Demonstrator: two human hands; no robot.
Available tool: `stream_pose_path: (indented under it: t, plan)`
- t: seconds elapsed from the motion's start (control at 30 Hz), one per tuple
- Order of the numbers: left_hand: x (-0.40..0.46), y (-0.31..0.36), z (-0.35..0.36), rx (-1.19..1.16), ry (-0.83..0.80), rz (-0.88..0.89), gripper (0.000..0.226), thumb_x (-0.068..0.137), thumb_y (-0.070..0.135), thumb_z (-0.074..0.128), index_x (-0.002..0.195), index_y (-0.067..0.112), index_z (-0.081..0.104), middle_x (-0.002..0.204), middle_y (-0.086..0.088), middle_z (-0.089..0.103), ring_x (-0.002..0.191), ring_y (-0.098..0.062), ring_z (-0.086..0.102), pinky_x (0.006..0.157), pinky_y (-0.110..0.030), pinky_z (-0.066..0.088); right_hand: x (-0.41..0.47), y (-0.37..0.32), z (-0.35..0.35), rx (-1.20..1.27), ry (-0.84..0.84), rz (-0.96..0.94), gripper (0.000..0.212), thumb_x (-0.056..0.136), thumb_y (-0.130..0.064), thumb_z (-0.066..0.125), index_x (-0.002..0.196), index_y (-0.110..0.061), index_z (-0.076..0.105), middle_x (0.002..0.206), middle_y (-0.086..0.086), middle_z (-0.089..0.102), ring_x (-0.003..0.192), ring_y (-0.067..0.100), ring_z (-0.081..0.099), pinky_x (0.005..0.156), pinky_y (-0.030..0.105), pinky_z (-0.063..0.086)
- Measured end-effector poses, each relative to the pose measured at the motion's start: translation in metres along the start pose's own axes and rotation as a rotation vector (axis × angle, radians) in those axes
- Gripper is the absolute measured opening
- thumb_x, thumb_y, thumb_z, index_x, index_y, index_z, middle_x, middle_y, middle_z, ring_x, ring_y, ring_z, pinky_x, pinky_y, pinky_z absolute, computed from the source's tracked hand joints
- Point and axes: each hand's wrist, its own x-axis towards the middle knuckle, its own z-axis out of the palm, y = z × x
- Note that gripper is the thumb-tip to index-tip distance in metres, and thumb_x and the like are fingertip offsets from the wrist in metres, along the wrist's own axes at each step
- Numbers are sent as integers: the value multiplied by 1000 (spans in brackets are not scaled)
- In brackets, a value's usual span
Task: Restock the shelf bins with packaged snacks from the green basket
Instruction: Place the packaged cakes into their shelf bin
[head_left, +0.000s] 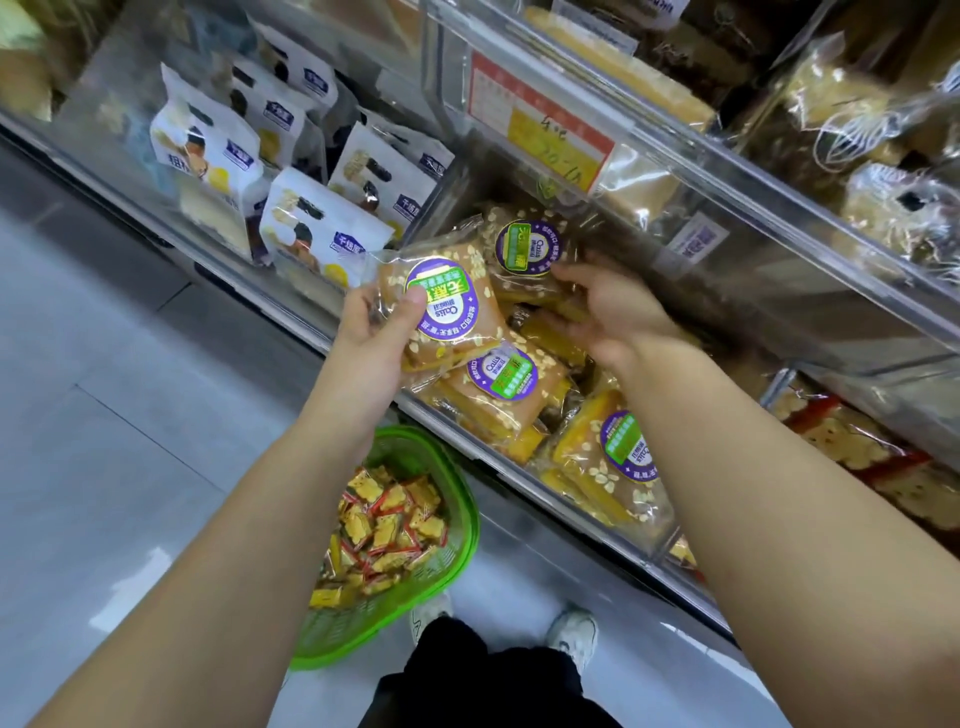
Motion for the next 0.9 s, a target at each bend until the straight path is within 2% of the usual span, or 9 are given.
stream_pose_path:
  t: [0.17, 0.3, 0.4, 0.5, 0.6, 0.7, 0.8, 0.83, 0.9]
  plan:
    - [-2, 1, 2, -42, -7, 21, 50, 75, 51, 64, 117, 29, 49, 102, 4, 72, 91, -15, 70, 76, -34, 56, 0, -3, -13, 88, -70, -52, 22, 88, -2, 52, 101, -19, 59, 103, 3, 67, 97, 18, 61, 94, 36, 47]
    - [-9, 0, 1, -132, 49, 60, 39, 79, 46, 60, 112, 26, 53, 103, 3, 72, 94, -16, 69, 80, -39, 56, 0, -1, -7, 270, 76, -94, 18, 86, -4, 57, 94, -19, 59, 78, -6, 66, 66, 4, 58, 56, 17, 39]
    - [-12, -2, -5, -277, 77, 61, 42, 82, 45, 56, 117, 22, 52, 109, -1, 70, 101, -19, 67, 87, -43, 53, -1, 6, -11, 453, 231, -108, 18, 83, -1, 61, 87, -19, 60, 60, -11, 66, 58, 2, 56, 47, 15, 38]
    - [-12, -4, -6, -211, 74, 78, 40, 82, 48, 54, 116, 26, 53, 108, 1, 71, 100, -18, 67, 86, -44, 53, -3, 10, -9, 350, 190, -159, 16, 86, -4, 61, 81, -20, 61, 68, -8, 66, 63, 4, 56, 52, 17, 41]
    - [-11, -4, -2, -118, 56, 92, 38, 81, 49, 56, 114, 31, 53, 103, 7, 72, 97, -13, 68, 81, -38, 55, -1, -2, 4, 314, 64, -236, 16, 86, -1, 59, 83, -16, 63, 79, -3, 67, 70, 6, 60, 67, 19, 47]
    - [-9, -4, -2, -112, 49, 99, 33, 81, 49, 57, 109, 33, 54, 103, 8, 72, 96, -13, 69, 80, -36, 56, 3, -6, 19, 343, 81, -173, 15, 81, -4, 68, 90, -14, 63, 80, -4, 70, 70, 1, 66, 71, 20, 53]
    - [-9, -5, -2, -102, 45, 106, 35, 78, 52, 58, 109, 34, 54, 102, 8, 73, 95, -12, 69, 74, -30, 56, 7, 7, 30, -106, 229, -107, 58, 68, -28, 81, 119, -11, 58, 114, 4, 67, 101, 16, 64, 91, 35, 52]
    - [-9, -5, -2, -98, 43, 108, 37, 77, 52, 59, 109, 34, 54, 101, 8, 73, 94, -12, 69, 73, -28, 56, 8, 9, 34, -267, 251, -138, 70, 67, -33, 81, 127, -12, 52, 122, 3, 63, 109, 18, 60, 96, 36, 48]
    - [-10, -4, -2, -98, 42, 114, 40, 76, 54, 59, 109, 33, 54, 101, 7, 73, 94, -12, 69, 73, -28, 56, 11, 9, 37, -373, 244, -173, 79, 68, -32, 81, 134, -12, 44, 129, 3, 58, 115, 19, 56, 99, 33, 46]
